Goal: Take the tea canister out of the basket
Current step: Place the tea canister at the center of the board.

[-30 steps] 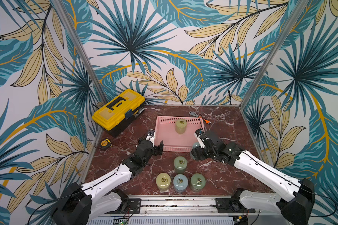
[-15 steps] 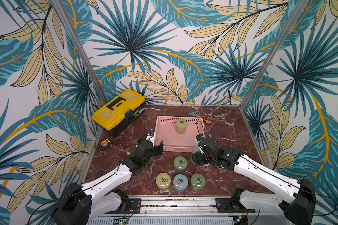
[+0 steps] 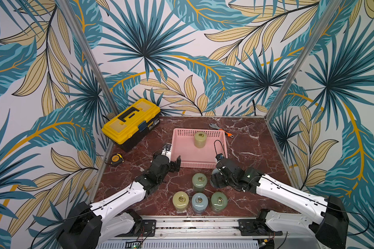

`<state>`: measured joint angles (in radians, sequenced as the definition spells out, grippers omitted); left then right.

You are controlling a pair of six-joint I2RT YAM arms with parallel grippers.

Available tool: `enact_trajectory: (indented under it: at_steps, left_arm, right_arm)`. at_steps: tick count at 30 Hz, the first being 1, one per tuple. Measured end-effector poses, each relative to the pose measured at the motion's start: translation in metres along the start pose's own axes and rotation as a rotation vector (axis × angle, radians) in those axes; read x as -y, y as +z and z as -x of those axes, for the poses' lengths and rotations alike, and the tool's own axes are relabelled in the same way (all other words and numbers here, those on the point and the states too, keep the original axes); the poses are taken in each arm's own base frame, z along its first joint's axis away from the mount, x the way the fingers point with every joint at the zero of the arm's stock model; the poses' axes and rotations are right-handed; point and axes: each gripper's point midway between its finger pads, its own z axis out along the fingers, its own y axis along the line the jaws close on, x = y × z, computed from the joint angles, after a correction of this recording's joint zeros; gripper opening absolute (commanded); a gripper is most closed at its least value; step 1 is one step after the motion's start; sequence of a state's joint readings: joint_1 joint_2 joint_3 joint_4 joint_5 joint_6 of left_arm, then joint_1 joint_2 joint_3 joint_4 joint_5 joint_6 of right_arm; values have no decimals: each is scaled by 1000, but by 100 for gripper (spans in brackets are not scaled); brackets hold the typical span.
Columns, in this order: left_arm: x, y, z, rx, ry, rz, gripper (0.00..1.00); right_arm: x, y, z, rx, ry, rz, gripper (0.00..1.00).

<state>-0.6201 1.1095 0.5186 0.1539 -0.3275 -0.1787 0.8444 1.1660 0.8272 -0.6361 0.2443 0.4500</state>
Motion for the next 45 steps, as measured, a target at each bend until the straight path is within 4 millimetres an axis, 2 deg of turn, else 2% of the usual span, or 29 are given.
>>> enact_trajectory:
  at_steps: [7,16,29,33,41,45]
  left_arm:
    - [0,0,-1,-2,1,-2,100]
    - [0,1,-1,-4,1,-2,100]
    - [0,1,-1,-3,1,-2,100]
    - [0,1,-1,-4,1,-2,100]
    - [0,1,-1,-4,1,-2,100]
    - [0,1,-1,-4,1,-2,100]
  right_arm:
    - [-3,12,-10,-29,11,-18,42]
    - [-6,23,-14,-37,17,-34,43]
    - [-6,33,-25,-51,28,-49,45]
    - [-6,33,-28,-52,30,-53,52]
    - [-6,34,-28,-48,36,-61,76]
    - [-6,34,-28,-45,37,-71,85]
